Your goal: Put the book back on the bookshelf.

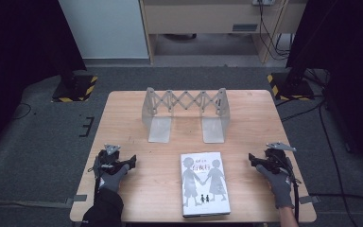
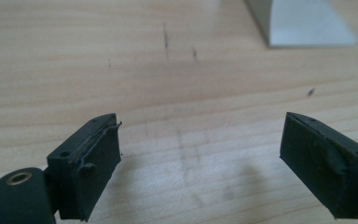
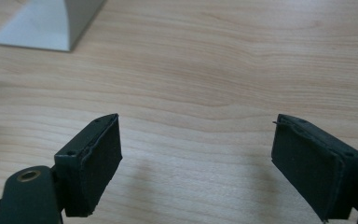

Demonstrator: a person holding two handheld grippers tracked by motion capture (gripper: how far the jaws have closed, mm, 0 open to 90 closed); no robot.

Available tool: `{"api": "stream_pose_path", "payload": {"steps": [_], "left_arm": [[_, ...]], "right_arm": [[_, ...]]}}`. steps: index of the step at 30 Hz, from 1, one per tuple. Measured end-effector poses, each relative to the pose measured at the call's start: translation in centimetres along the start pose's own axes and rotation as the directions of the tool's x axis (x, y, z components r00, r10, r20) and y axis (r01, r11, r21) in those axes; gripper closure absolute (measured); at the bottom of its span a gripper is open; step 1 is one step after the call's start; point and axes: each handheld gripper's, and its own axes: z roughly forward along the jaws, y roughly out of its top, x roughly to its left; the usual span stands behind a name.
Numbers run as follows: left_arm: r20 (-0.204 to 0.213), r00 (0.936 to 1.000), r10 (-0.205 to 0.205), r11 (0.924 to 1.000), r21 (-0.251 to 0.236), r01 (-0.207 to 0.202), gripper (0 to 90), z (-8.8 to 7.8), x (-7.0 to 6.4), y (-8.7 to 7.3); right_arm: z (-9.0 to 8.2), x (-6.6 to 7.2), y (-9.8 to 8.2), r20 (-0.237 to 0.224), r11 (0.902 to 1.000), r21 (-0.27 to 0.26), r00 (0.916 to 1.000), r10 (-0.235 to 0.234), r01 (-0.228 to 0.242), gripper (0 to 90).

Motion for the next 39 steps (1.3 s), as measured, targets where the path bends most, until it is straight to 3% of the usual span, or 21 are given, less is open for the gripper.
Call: {"api": "stream_pose_path", "payload": {"steps": [4, 6, 16, 17, 24, 35, 38, 39], "left_arm": [[0.019, 0.9998, 0.002, 0.9990, -0.044, -0.001, 12.6, -0.9, -0.7, 0.2], [0.042, 0.9991, 0.003, 0.9969, -0.078, 0.001, 13.2, -1.6, -1.4, 0.5], [0.104, 0.9930, 0.056, 0.9914, -0.124, -0.043, 13.3, -2.7, -4.0, 0.8], [0.123, 0.9895, 0.076, 0.9907, -0.121, -0.061, 13.3, -2.8, -4.5, 0.8], [0.155, 0.9811, 0.116, 0.9869, -0.130, -0.096, 13.1, -3.1, -6.4, 0.7], [0.199, 0.9670, 0.158, 0.9830, -0.123, -0.136, 13.5, -3.0, -8.8, 0.4], [0.214, 0.9617, 0.171, 0.9817, -0.120, -0.148, 13.8, -2.9, -9.6, 0.3], [0.227, 0.9571, 0.181, 0.9803, -0.121, -0.156, 13.9, -2.8, -10.2, 0.2]], "right_arm": [[-0.8, 0.3, 0.2, -0.019, 0.9996, -0.026, 0.9998, 0.006, -0.006, 17.3], [-1.4, 0.7, 0.3, -0.029, 0.9993, -0.036, 0.9995, -0.015, 0.014, 17.0], [-2.6, 2.4, 0.9, -0.087, 0.9969, -0.072, 0.9955, -0.037, 0.031, 17.0], [-2.8, 2.8, 1.0, -0.103, 0.9961, -0.081, 0.9936, -0.045, 0.037, 16.8], [-3.3, 4.6, 1.3, -0.155, 0.9925, -0.102, 0.9844, -0.083, 0.068, 16.9], [-3.3, 7.0, 1.1, -0.226, 0.9894, -0.114, 0.9675, -0.113, 0.089, 18.2], [-3.2, 7.9, 1.0, -0.242, 0.9887, -0.111, 0.9623, -0.125, 0.100, 18.8], [-3.1, 8.4, 0.9, -0.257, 0.9883, -0.107, 0.9572, -0.132, 0.108, 19.3]]}}
